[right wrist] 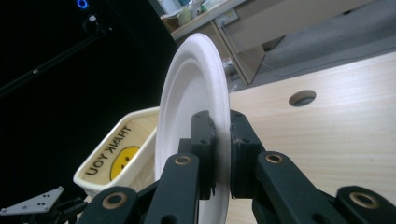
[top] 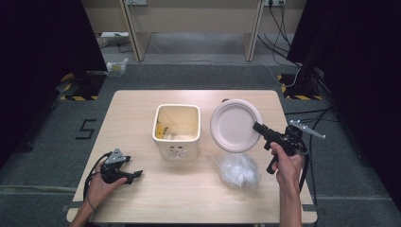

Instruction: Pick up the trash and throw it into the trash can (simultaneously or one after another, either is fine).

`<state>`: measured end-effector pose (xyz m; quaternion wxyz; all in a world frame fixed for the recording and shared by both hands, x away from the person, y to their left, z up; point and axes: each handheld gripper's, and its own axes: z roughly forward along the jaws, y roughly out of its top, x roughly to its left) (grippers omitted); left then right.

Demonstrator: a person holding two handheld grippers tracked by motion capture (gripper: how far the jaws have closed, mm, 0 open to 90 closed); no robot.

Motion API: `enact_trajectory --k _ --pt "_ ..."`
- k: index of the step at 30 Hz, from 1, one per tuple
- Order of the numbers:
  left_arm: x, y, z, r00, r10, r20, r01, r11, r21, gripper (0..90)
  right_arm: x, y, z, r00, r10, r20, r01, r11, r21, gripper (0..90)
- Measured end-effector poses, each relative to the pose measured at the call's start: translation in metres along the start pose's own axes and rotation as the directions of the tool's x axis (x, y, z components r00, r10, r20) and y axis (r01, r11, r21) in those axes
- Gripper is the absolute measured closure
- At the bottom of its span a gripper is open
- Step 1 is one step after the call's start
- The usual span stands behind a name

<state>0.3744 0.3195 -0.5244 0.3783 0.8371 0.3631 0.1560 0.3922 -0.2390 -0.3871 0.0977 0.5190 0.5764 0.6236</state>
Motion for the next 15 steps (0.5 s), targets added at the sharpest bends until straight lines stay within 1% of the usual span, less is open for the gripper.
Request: enact_trajectory --k 2,5,10,11,15 --pt "0.000 0.000 0.000 1.0000 0.000 0.000 0.000 1.0000 0.000 14.8 0.001 0.001 0.000 1.0000 0.000 0.000 0.000 1.000 -0.007 83.0" --pt "0.000 0.000 0.000 1.0000 0.000 0.000 0.000 1.0000 0.001 14.8 0.005 0.010 -0.002 0.9999 -0.011 -0.010 0.011 1.000 -0.024 83.0" --pt "0.000 0.000 0.000 1.0000 0.000 0.000 0.000 1.0000 0.000 14.9 0.008 0.014 -0.003 0.9996 -0.011 -0.025 0.010 0.999 -0.035 83.0" --pt "0.000 0.000 0.000 1.0000 0.000 0.000 0.000 1.0000 0.000 14.8 0.010 0.016 -0.003 0.9995 -0.012 -0.028 0.011 0.999 -0.046 83.0" --pt "0.000 0.000 0.000 1.0000 0.000 0.000 0.000 1.0000 0.000 14.8 0.014 0.020 -0.001 0.9992 -0.022 -0.033 0.021 0.999 -0.049 83.0"
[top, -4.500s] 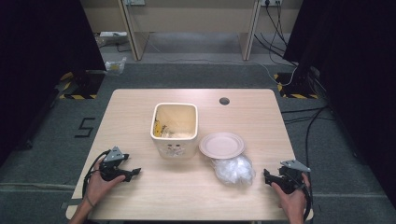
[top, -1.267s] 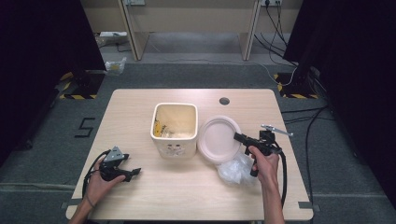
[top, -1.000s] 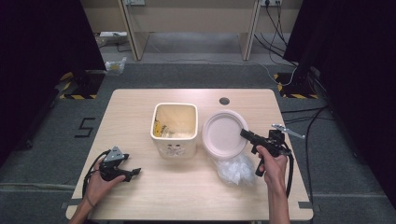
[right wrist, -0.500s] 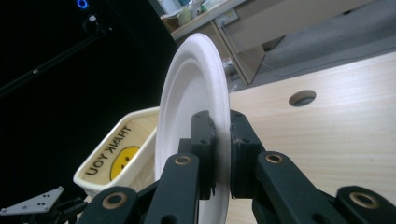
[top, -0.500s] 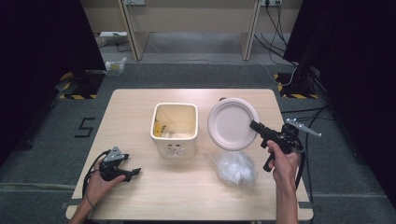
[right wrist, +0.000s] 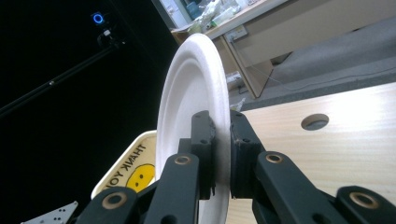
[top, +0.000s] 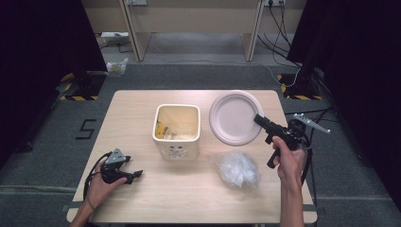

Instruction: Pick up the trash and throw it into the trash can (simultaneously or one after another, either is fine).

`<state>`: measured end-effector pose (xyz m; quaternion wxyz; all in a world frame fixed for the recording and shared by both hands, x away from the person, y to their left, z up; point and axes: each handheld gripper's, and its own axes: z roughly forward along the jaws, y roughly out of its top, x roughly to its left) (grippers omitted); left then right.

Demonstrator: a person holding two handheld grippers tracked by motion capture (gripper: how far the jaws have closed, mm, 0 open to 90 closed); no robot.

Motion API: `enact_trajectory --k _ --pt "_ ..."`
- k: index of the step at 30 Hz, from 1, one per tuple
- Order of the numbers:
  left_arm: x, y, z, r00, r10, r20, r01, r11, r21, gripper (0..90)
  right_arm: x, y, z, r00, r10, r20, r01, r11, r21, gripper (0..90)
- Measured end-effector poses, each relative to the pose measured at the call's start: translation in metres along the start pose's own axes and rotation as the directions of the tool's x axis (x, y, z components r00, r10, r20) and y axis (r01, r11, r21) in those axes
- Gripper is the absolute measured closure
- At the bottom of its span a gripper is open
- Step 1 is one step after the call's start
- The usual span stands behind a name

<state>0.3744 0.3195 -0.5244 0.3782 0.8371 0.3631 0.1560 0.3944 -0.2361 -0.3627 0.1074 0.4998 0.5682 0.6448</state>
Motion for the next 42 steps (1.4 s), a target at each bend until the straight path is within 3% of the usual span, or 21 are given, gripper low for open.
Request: enact_trajectory --k 16,24,30,36,42 --pt "0.000 0.000 0.000 1.0000 0.000 0.001 0.000 1.0000 0.000 14.9 0.032 0.017 0.028 0.9967 -0.054 -0.061 0.054 0.999 0.007 82.9" --pt "0.000 0.000 0.000 1.0000 0.000 0.000 0.000 1.0000 0.000 14.8 0.055 0.016 0.063 0.9920 -0.089 -0.090 0.094 0.994 0.053 82.9" --pt "0.000 0.000 0.000 1.0000 0.000 -0.001 0.000 1.0000 -0.001 14.9 0.060 0.015 0.077 0.9911 -0.098 -0.090 0.104 0.992 0.065 82.9" --pt "0.000 0.000 0.000 1.0000 0.001 -0.002 -0.001 1.0000 -0.001 14.9 0.068 0.005 0.106 0.9902 -0.089 -0.108 0.099 0.990 0.099 82.9" --pt "0.000 0.000 0.000 1.0000 0.004 -0.002 -0.004 1.0000 0.001 14.9 0.072 -0.001 0.121 0.9907 -0.090 -0.102 0.102 0.987 0.123 82.8"
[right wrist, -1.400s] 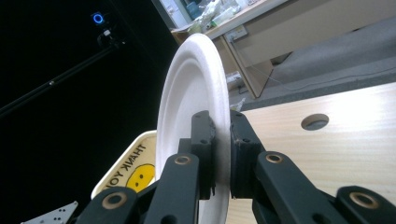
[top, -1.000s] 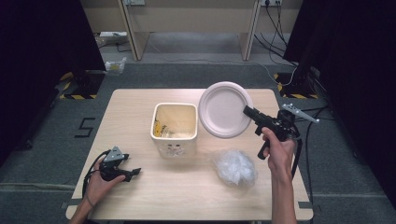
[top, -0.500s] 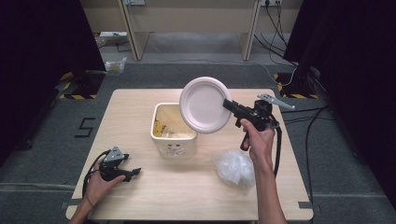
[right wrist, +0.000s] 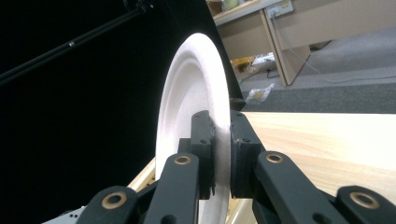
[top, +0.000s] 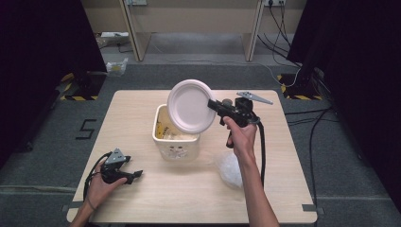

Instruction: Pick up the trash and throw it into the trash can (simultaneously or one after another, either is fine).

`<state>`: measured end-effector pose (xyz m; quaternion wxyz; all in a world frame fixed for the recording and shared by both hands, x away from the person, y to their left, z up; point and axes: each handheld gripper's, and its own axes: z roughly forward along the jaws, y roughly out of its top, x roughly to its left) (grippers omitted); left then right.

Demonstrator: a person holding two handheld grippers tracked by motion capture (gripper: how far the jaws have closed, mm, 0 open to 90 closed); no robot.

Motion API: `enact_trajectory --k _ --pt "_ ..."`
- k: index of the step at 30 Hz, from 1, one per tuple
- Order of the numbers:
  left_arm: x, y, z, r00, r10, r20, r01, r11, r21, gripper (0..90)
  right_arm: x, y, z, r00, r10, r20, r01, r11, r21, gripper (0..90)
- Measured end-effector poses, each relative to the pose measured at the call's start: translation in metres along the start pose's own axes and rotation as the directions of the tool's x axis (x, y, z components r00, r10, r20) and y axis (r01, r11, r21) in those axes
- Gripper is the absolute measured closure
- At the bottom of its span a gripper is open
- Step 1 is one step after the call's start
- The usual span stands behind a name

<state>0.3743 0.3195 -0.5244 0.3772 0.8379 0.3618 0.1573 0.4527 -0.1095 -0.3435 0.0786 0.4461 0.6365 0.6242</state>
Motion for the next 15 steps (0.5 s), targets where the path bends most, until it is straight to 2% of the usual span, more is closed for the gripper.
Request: enact_trajectory --k 2,9,11,15 --pt "0.000 0.000 0.000 1.0000 0.000 0.000 0.000 1.0000 0.000 15.0 0.000 -0.003 0.009 1.0000 0.002 0.003 -0.002 1.000 0.013 82.9" --pt "0.000 0.000 0.000 1.0000 -0.002 0.001 0.002 1.0000 0.000 15.0 0.001 -0.008 0.022 0.9999 -0.003 0.010 0.003 0.999 0.035 82.8" --pt "0.000 0.000 0.000 1.0000 -0.002 0.001 0.002 1.0000 0.000 15.0 0.001 -0.012 0.028 0.9996 -0.007 0.027 0.006 0.998 0.058 82.7" --pt "0.000 0.000 0.000 1.0000 -0.002 0.001 0.002 1.0000 0.000 15.0 0.003 -0.015 0.035 0.9997 -0.012 0.022 0.011 0.997 0.077 81.8"
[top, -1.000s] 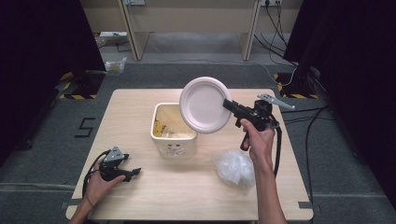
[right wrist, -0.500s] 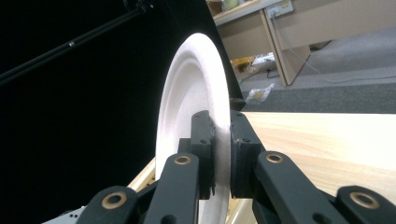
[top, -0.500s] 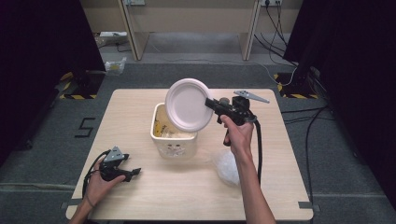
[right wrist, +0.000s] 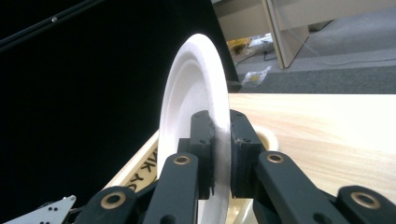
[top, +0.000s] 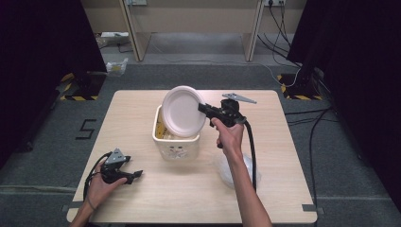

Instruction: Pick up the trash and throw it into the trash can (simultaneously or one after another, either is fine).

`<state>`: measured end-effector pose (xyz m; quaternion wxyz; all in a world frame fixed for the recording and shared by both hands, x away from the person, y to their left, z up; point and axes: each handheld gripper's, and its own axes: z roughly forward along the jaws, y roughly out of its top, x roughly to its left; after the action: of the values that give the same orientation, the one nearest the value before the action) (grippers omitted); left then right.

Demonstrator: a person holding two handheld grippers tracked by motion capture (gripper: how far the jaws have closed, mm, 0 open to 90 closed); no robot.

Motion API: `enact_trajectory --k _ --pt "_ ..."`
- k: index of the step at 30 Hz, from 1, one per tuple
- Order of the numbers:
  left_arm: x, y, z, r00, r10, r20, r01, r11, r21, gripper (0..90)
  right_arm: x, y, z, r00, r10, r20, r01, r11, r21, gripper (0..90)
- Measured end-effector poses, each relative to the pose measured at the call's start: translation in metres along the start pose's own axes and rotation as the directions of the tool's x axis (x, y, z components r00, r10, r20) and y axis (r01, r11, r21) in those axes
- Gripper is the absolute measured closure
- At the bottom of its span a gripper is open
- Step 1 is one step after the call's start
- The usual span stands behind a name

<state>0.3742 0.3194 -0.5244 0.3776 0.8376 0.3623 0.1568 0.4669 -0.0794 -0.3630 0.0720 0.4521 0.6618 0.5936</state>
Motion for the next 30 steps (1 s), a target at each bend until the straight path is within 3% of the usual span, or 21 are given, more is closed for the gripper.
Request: enact_trajectory --k 11,27,30 --pt "0.000 0.000 0.000 1.0000 0.001 0.001 -0.001 1.0000 0.001 15.1 0.001 -0.001 0.003 0.9999 -0.004 0.011 0.004 1.000 0.014 71.0" --pt "0.000 0.000 0.000 1.0000 -0.001 0.001 0.001 1.0000 0.001 14.9 -0.010 -0.002 -0.027 0.9954 -0.063 0.072 0.061 0.997 0.038 57.0" --pt "0.000 0.000 0.000 1.0000 -0.002 0.001 0.002 1.0000 0.000 14.9 -0.011 -0.002 -0.034 0.9913 -0.091 0.095 0.087 0.995 0.045 54.5"
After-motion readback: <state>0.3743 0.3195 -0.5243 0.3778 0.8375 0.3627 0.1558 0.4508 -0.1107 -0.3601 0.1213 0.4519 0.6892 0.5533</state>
